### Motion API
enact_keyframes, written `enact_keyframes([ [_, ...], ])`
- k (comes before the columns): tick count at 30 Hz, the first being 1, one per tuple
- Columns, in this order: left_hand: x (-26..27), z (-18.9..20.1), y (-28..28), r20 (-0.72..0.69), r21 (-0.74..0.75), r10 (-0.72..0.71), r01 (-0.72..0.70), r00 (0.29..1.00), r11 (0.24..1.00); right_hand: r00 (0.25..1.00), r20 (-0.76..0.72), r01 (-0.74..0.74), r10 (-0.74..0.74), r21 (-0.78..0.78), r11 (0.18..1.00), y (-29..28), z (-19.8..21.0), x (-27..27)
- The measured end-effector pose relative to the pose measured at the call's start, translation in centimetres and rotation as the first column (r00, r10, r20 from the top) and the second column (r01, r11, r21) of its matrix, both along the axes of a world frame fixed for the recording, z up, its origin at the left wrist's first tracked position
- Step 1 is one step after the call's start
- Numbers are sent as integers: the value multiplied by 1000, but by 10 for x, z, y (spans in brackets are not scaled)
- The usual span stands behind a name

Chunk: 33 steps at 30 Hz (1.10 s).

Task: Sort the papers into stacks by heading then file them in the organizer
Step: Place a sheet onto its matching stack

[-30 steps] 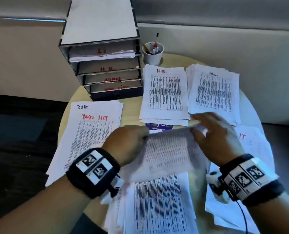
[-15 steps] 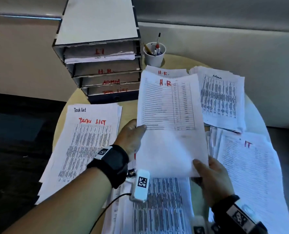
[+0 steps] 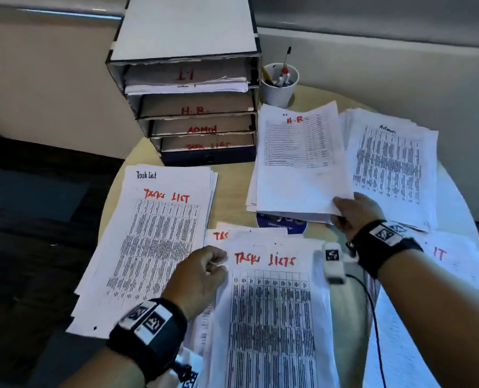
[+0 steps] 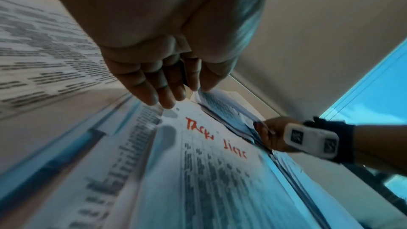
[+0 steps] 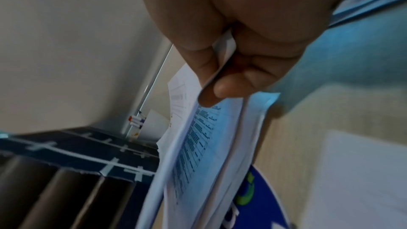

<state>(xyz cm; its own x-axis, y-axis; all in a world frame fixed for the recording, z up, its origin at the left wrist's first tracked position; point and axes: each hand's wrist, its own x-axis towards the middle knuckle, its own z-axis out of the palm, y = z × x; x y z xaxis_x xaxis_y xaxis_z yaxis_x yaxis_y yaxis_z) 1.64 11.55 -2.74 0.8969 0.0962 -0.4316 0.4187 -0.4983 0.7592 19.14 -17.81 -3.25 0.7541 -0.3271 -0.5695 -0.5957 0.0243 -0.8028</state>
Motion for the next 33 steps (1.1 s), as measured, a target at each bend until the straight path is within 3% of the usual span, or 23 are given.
enact_keyframes([
  [2,-3,-1,1,19,92,-31,29,999,995,994,-40,-103,98,-137,985,6,-2,15],
  [3,-2,-2,1,23,149,-53,49,998,988,982,-88,-187,168,-319,929,8,0,19],
  [5,0,-4,0,1,279,-118,113,993,954,963,-106,-257,247,-634,730,11,3,13],
  [7,6,-6,0,-15,375,-190,182,982,909,955,-14,-215,295,-719,661,17,9,-17],
  [9,17,-10,-3,-18,447,-283,261,959,856,900,3,-293,436,-737,609,24,7,-65],
  [10,21,-12,-5,-39,486,-336,312,941,817,833,-26,-388,552,-739,551,27,4,-95],
  [13,37,-17,-9,-135,600,-428,418,893,682,546,-165,-620,822,-739,263,35,-4,-187],
  [15,45,-16,-12,-172,623,-442,445,880,643,394,-323,-685,861,-728,40,40,-5,-229],
  [16,48,-16,-12,-173,632,-444,445,879,635,337,-397,-728,854,-685,-32,42,-7,-242],
  [18,49,-16,-14,-162,652,-456,442,875,616,280,-459,-784,843,-616,-75,41,-10,-253],
  [20,45,-15,-16,-110,664,-469,416,876,621,278,-436,-796,856,-604,-50,39,-13,-253],
  [23,35,-13,-10,124,559,-483,342,867,755,344,-362,-758,866,-652,28,40,-10,-250],
  [24,32,-9,-8,203,456,-463,335,863,825,424,-307,-725,852,-679,116,39,-6,-248],
  [25,27,-5,-6,252,327,-421,333,871,885,555,-232,-667,799,-698,260,34,-6,-246],
  [27,13,7,-5,289,75,-317,309,903,948,829,-11,-426,559,-661,617,18,-8,-239],
  [28,5,13,-5,277,-20,-284,301,918,953,903,92,-290,420,-592,752,10,-7,-236],
  [29,-3,19,-4,249,-88,-273,302,929,949,939,129,-215,319,-503,837,3,-3,-233],
  [30,-10,23,-2,216,-139,-278,311,936,940,951,130,-202,280,-426,882,-3,1,-232],
  [33,-15,23,7,102,-201,-275,291,956,935,908,82,-348,411,-398,849,-14,13,-236],
])
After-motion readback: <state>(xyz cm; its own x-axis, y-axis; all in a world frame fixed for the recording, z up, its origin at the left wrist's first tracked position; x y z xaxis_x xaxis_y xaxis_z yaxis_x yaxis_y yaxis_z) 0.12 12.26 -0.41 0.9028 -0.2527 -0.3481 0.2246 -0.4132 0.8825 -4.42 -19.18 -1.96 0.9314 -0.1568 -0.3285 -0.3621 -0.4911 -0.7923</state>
